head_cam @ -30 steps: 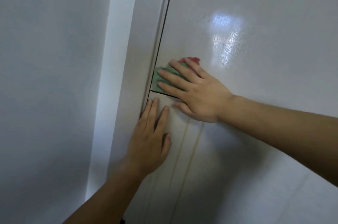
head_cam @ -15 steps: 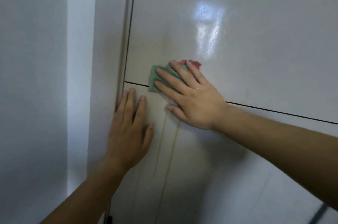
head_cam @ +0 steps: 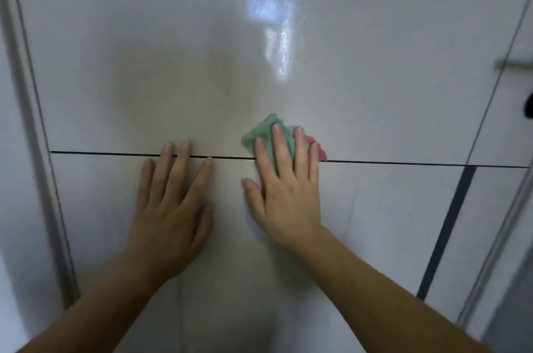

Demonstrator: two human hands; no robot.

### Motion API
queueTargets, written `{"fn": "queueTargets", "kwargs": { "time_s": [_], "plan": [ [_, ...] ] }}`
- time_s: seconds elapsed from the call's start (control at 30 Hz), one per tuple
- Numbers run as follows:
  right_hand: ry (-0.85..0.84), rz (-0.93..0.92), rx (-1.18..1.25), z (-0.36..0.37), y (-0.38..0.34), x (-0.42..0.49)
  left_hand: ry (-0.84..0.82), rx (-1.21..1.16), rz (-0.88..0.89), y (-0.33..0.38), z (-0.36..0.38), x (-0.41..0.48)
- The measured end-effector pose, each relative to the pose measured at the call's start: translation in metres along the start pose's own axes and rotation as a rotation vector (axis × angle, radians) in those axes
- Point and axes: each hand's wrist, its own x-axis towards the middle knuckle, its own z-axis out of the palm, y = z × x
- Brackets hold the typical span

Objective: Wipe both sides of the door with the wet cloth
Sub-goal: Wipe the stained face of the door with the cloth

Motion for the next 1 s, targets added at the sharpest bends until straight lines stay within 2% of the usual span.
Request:
{"fn": "queueTargets", "kwargs": {
  "time_s": [0.07,0.1,0.2,0.27,0.3,0.4,0.47,0.5,0.57,0.63,0.7,0.8,0.87,0.9,1.0],
  "plan": [
    [0.004,-0.002,-0.008,-0.005,0.035,-0.012,-0.017,0.016,0.041,0.012,0.003,0.008],
    [0.028,0.095,-0.018,-0.008,0.060,-0.018,-0.023,0.021,0.056,0.020,0.004,0.012],
    [0.133,0.564,0.046,-0.021,0.135,-0.036,-0.041,0.027,0.101,0.047,0.010,0.021],
    [0.210,0.769,0.116,-0.024,0.155,-0.039,-0.052,0.031,0.127,0.066,0.016,0.026],
    [0.221,0.768,0.123,-0.023,0.153,-0.040,-0.059,0.031,0.135,0.077,0.020,0.028],
    [0.109,0.461,0.070,-0.015,0.141,-0.059,-0.077,0.019,0.153,0.108,0.032,0.033],
    [0.051,0.357,0.020,-0.020,0.170,-0.075,-0.071,0.018,0.151,0.126,0.039,0.035],
    [0.053,0.410,0.012,-0.026,0.196,-0.081,-0.068,0.021,0.145,0.136,0.043,0.036],
    [0.089,0.645,0.043,-0.040,0.241,-0.086,-0.064,0.032,0.114,0.151,0.049,0.038],
    [0.115,0.787,0.091,-0.044,0.259,-0.089,-0.052,0.049,0.066,0.164,0.055,0.040],
    [0.115,0.713,0.073,-0.035,0.241,-0.099,-0.032,0.057,0.035,0.173,0.059,0.042],
    [0.004,0.451,0.018,-0.019,0.210,-0.133,-0.043,0.066,0.004,0.180,0.060,0.041],
    [-0.016,0.392,0.000,-0.023,0.227,-0.141,-0.055,0.058,-0.022,0.185,0.059,0.041],
    [0.006,0.444,0.009,-0.027,0.244,-0.138,-0.052,0.050,-0.017,0.190,0.058,0.042],
    [0.132,0.814,0.143,-0.041,0.286,-0.114,-0.053,0.013,0.108,0.217,0.061,0.054]
  ]
}}
